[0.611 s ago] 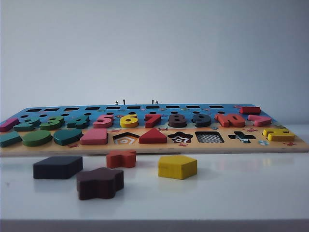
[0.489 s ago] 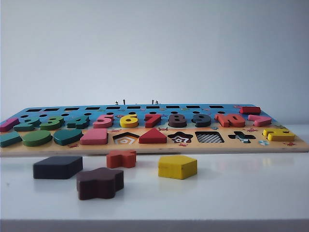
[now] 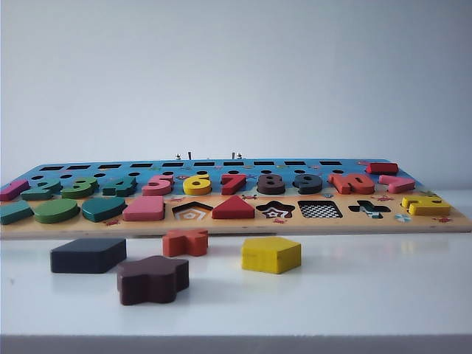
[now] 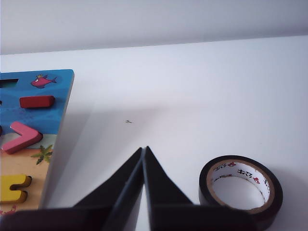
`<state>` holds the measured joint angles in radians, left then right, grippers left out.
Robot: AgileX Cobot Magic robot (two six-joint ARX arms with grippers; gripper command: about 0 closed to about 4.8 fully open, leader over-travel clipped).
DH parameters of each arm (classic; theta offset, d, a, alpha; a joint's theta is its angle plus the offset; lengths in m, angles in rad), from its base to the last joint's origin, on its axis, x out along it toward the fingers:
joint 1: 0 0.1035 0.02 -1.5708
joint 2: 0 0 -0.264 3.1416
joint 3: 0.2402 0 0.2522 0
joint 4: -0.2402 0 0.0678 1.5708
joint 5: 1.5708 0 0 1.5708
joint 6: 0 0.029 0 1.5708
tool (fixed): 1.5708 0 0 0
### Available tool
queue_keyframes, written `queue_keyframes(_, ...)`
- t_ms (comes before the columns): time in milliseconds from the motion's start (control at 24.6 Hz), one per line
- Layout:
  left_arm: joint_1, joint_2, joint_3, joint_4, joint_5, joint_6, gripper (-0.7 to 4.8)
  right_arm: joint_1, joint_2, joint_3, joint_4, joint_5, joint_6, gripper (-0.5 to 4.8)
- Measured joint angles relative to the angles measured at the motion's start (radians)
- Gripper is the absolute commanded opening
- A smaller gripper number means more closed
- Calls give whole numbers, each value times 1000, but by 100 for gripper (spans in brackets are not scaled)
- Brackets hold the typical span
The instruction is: Insert the cube into the slot.
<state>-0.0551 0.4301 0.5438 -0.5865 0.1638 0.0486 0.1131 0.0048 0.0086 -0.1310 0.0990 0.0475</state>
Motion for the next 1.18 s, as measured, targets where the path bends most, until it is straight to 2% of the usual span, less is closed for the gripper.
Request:
queue_keyframes(366, 0, 95, 141, -195, 71, 16, 17, 0, 0, 0, 0, 0, 58, -4)
queue_keyframes(529, 0, 136, 206, -339, 115, 39, 17, 0, 0, 0, 2, 0, 61, -4)
queue_keyframes(733, 0, 184, 275, -521, 192, 114, 17, 0, 0, 0, 4, 0, 62, -4)
queue_keyframes(977, 0, 212, 298, -583, 273, 169, 17, 4, 0, 2, 1, -11, 79, -4)
queue_keyframes(1181, -9, 238, 298, -583, 373, 188, 17, 64, 0, 59, -41, -20, 104, -3)
